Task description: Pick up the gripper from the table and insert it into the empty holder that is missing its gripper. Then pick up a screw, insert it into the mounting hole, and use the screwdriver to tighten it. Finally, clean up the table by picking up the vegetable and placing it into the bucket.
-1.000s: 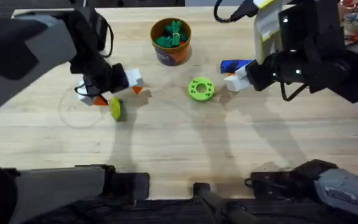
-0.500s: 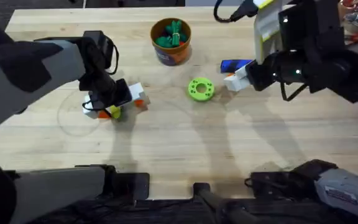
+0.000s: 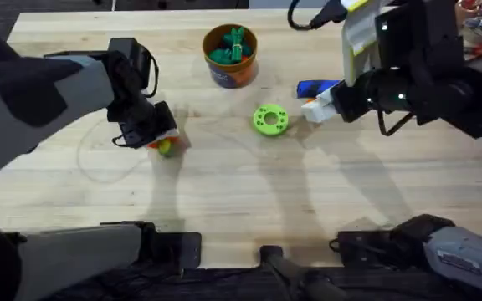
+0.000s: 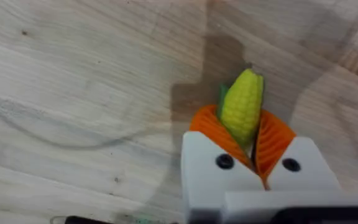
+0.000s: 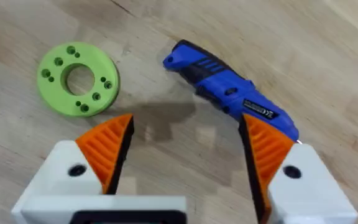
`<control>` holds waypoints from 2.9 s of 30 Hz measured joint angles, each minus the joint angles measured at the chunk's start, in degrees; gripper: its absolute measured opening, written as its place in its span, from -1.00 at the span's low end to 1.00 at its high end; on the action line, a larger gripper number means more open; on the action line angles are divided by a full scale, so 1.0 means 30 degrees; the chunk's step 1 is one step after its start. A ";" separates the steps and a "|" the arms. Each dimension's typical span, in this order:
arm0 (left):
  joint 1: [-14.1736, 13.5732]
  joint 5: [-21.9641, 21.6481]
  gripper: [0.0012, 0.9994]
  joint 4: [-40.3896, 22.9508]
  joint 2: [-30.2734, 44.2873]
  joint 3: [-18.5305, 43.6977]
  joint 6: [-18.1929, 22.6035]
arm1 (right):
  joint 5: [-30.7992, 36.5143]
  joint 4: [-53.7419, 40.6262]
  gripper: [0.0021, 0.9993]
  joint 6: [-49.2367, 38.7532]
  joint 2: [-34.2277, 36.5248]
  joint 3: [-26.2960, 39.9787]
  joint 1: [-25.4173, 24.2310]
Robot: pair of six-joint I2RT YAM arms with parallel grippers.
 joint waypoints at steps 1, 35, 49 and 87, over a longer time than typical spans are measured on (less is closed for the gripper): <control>0.0000 0.0004 -0.94 -0.0009 0.0003 0.0000 0.0000 | 0.0000 0.0000 0.96 0.0000 -0.0003 0.0000 0.0000; -0.3308 0.5159 -0.94 0.7797 0.2092 0.9231 0.2760 | 0.0000 0.0000 0.96 0.0000 0.0000 0.0000 0.0000; -0.3592 0.5323 -0.14 0.8258 0.5610 0.9231 0.2950 | 0.0000 0.0000 0.96 0.0000 -0.0006 0.0000 0.0000; -0.3679 0.2180 0.97 -0.5875 -0.4961 1.3056 0.6559 | 0.0000 -0.0022 0.96 0.0000 0.0000 0.0000 0.0000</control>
